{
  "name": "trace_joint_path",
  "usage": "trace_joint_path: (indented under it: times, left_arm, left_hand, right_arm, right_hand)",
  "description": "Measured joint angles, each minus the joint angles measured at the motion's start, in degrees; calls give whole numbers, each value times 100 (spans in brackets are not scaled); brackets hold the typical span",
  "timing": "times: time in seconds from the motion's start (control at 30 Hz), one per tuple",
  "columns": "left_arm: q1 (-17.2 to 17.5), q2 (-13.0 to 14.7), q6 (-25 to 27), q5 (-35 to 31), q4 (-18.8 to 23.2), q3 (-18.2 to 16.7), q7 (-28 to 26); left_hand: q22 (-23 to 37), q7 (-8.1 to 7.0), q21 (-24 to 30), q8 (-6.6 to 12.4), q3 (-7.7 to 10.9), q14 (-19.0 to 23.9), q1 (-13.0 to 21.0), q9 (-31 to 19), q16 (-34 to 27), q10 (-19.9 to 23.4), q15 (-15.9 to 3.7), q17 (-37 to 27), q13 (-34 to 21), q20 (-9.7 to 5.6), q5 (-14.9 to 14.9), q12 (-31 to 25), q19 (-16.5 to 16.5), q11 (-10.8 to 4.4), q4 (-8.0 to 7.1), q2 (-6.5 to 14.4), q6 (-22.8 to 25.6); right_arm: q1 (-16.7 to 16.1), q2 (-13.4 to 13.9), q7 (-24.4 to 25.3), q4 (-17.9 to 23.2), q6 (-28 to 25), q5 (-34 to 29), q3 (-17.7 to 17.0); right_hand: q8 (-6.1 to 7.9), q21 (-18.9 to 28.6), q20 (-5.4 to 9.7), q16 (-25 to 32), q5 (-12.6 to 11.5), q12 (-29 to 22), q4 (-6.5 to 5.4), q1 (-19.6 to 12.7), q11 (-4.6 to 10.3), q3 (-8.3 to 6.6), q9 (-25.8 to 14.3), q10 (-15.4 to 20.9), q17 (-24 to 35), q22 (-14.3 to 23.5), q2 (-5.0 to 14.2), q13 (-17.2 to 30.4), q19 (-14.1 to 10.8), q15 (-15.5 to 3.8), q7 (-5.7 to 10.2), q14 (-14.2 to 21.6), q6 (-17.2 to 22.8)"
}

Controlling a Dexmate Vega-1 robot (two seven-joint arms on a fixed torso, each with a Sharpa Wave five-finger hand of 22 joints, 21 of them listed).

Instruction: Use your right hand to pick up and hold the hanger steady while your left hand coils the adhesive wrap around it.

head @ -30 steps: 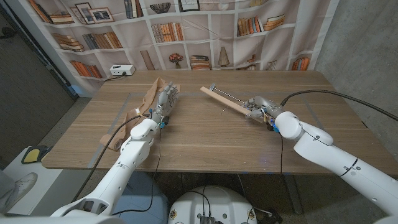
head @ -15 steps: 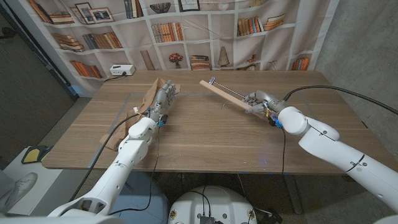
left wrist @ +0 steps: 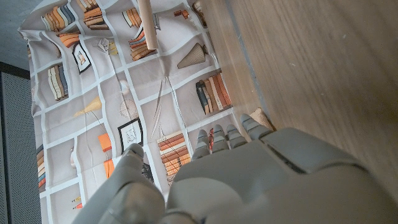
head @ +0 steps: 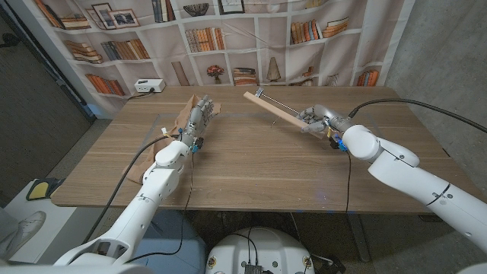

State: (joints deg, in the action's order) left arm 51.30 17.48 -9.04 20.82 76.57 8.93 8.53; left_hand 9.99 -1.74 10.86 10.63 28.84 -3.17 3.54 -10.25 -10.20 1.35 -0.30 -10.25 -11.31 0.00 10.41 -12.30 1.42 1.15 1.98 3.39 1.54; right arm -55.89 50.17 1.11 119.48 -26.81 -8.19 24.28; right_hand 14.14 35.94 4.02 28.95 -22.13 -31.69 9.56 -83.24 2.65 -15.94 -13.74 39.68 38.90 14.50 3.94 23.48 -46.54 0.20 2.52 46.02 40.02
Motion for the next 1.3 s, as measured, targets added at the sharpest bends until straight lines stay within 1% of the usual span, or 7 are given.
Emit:
trace_joint_path:
  times: [0.3,0.4,0.43,0.63,0.73,0.8,1.3]
  left_arm:
    - [-59,21,-16,-70,-47,0,-44]
    - [-70,26,-16,-70,-56,0,-44]
    - [-70,27,-16,-70,-56,0,-44]
    - [-55,27,-110,-106,-23,-11,-89]
    - [5,27,-162,-108,52,-21,-169]
    - [43,28,-162,-108,105,-30,-169]
    - [261,136,-168,-158,454,-53,-463]
  left_hand:
    - [0,0,0,0,-18,0,0,0,0,-1,0,0,0,0,0,-22,0,-1,18,0,0]
    - [0,0,0,0,-18,0,0,0,0,-1,0,0,0,0,0,-22,0,-1,17,0,0]
    - [0,0,0,0,-18,0,0,0,0,-1,0,0,0,0,0,-22,0,-1,18,0,0]
    - [0,0,0,0,-17,0,0,0,0,-2,0,0,0,0,0,-22,0,-2,17,0,0]
    - [0,0,0,0,-17,0,0,0,0,-2,0,0,0,0,0,-22,0,-2,16,0,0]
    - [0,0,0,0,-17,0,0,0,0,-2,0,0,0,0,0,-22,0,-2,16,0,0]
    - [0,0,0,0,-16,0,0,0,0,-2,0,0,0,0,0,-22,0,-2,16,0,0]
  right_arm:
    - [120,2,33,-85,55,-65,39]
    - [120,2,34,-85,76,-89,39]
    - [120,2,34,-85,87,-101,39]
    - [190,0,34,-126,122,-123,69]
    - [233,-1,19,-156,144,-128,80]
    - [233,-1,3,-156,159,-129,80]
    - [316,2,-113,-203,251,-131,109]
  right_hand:
    - [-1,85,20,-17,1,-3,-7,1,-13,8,-26,13,30,-2,1,0,21,-6,-20,25,20]
    - [-45,107,20,-61,1,-3,-6,1,-13,8,-26,13,50,-16,1,0,21,-11,-20,30,20]
    - [-45,116,20,-62,2,-3,8,1,-13,23,-27,13,53,-16,1,0,21,-11,-20,31,19]
    - [-50,151,30,-67,2,-3,6,2,-13,22,-26,13,59,-17,2,0,31,-11,-20,31,19]
    - [-50,161,30,-104,3,-3,6,2,-13,23,-26,12,81,-17,2,0,31,-22,-20,41,19]
    - [-83,170,29,-105,3,-3,6,3,-12,23,-26,12,81,-17,3,0,31,-22,-20,42,19]
    - [-88,287,72,-155,-17,-3,-2,3,-2,31,-23,1,133,-44,3,0,74,-30,-19,48,19]
